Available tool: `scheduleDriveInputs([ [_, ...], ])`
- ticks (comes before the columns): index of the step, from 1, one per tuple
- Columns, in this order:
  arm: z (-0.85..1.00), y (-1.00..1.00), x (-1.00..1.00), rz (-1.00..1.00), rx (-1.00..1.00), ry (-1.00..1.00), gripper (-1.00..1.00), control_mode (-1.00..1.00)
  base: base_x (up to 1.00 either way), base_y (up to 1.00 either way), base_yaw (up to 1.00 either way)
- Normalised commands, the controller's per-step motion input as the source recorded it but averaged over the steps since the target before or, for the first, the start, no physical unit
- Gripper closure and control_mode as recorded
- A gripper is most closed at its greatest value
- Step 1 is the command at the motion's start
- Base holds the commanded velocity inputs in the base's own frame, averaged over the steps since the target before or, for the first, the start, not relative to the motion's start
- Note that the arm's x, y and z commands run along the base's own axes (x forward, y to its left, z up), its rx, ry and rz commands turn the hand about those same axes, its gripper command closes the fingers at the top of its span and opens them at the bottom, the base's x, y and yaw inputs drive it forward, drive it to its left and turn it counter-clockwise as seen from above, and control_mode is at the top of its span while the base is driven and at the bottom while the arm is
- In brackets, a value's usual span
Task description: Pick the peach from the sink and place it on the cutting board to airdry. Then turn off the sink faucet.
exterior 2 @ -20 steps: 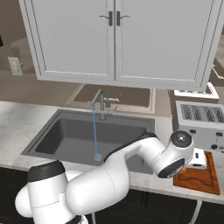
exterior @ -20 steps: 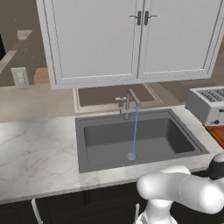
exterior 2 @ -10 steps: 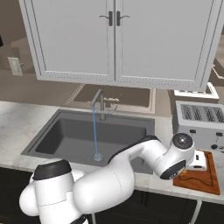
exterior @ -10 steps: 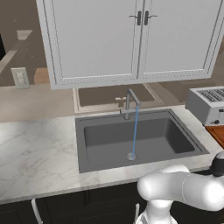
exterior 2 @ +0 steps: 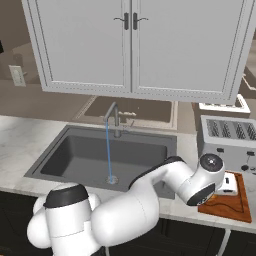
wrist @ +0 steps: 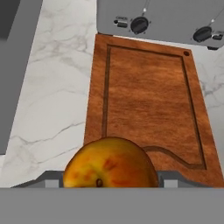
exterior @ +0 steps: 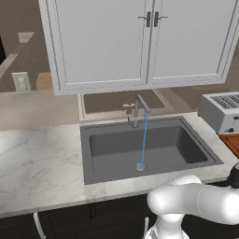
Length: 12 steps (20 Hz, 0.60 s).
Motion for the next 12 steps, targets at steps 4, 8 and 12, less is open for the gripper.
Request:
scheduleDriveInputs([
  [4, -0.03, -0.03, 0.05, 0.02, 0.00, 0.00, 1.00, -1.00, 0.00, 0.00, 0.00],
  [8, -0.03, -0.09, 0.00, 0.02, 0.00, 0.00, 1.00, -1.00, 0.00, 0.00, 0.00],
  [12, -0.09, -0.05, 0.01, 0.02, 0.00, 0.00, 1.00, -1.00, 0.00, 0.00, 0.00],
])
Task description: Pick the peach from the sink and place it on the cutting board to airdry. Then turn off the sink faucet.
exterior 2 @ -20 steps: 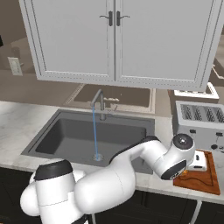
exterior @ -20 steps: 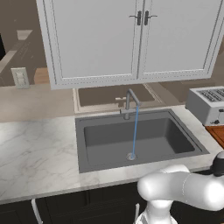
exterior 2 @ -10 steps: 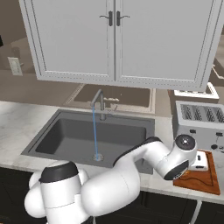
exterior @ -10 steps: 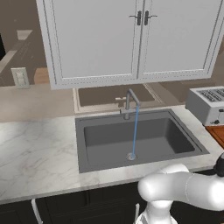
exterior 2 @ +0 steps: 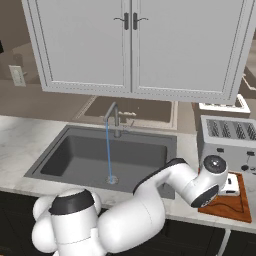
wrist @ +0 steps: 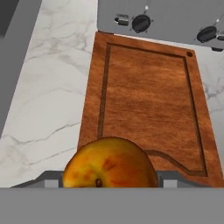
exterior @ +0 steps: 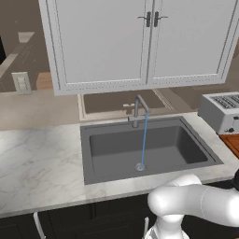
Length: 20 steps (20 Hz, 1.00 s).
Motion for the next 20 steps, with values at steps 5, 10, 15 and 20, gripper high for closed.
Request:
scheduleDriveInputs([
  [5, -0.10, -0.03, 0.02, 0.01, 0.00, 0.00, 1.00, -1.00, 0.00, 0.00, 0.00],
  [10, -0.13, -0.01, 0.04, 0.01, 0.00, 0.00, 1.00, -1.00, 0.00, 0.00, 0.00],
  [15, -0.06, 0.00, 0.01, 0.01, 0.00, 0.00, 1.00, -1.00, 0.00, 0.00, 0.00],
  [20, 0.00, -0.02, 0.00, 0.02, 0.00, 0.00, 1.00, -1.00, 0.00, 0.00, 0.00],
])
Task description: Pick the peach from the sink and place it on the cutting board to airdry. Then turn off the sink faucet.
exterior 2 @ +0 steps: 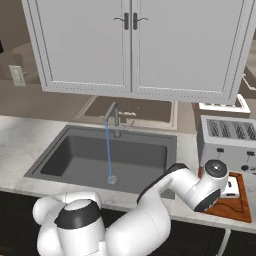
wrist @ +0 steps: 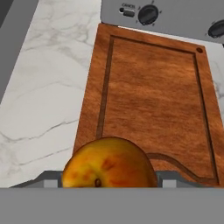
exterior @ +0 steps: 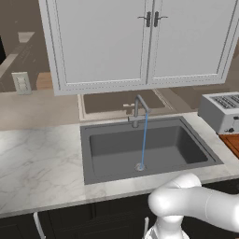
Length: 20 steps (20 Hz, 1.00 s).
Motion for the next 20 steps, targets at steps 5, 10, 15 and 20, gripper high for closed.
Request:
scheduleDriveInputs([
  [5, -0.03, -0.02, 0.05, 0.01, 0.00, 0.00, 1.00, -1.00, 0.00, 0.00, 0.00],
  [10, -0.06, -0.02, 0.11, 0.01, 0.00, 0.00, 1.00, -1.00, 0.00, 0.00, 0.00],
  [15, -0.04, 0.00, 0.14, 0.00, 0.00, 0.00, 1.00, -1.00, 0.00, 0.00, 0.00],
  [20, 0.00, -0.04, 0.07, 0.01, 0.00, 0.00, -1.00, -1.00, 0.00, 0.00, 0.00],
])
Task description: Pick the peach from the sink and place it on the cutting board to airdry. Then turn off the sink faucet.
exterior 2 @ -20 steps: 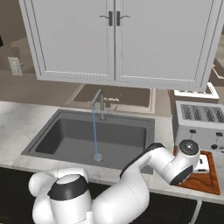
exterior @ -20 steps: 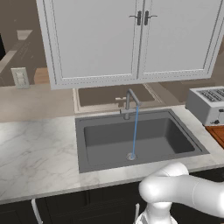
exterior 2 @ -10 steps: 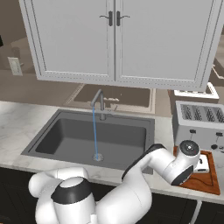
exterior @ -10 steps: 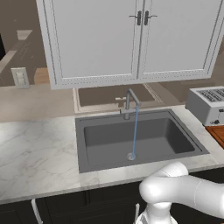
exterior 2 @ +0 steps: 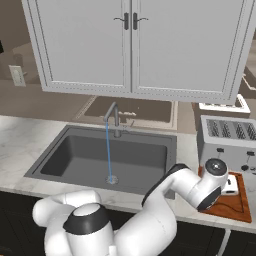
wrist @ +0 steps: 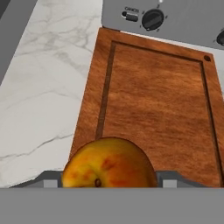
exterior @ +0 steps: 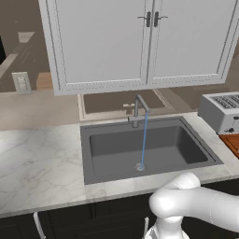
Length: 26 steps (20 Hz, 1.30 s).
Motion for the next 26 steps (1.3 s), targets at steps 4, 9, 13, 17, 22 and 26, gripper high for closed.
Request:
scheduleDriveInputs([
  [4, 0.00, -0.20, 0.00, 0.01, 0.00, 0.00, -1.00, -1.00, 0.00, 0.00, 0.00],
  [9, 0.00, -0.29, 0.00, 0.00, 0.00, 0.00, -1.00, -1.00, 0.00, 0.00, 0.00],
  [13, 0.07, -0.20, 0.00, 0.00, 0.00, 0.00, -1.00, -1.00, 0.00, 0.00, 0.00],
  [17, 0.39, -0.03, 0.00, 0.02, 0.00, 0.00, -1.00, -1.00, 0.00, 0.00, 0.00],
  [22, 0.46, 0.01, -0.15, 0.01, 0.00, -0.01, -1.00, -1.00, 0.00, 0.00, 0.00],
  [26, 0.32, 0.24, -0.24, 0.00, 0.00, 0.00, -1.00, -1.00, 0.00, 0.00, 0.00],
])
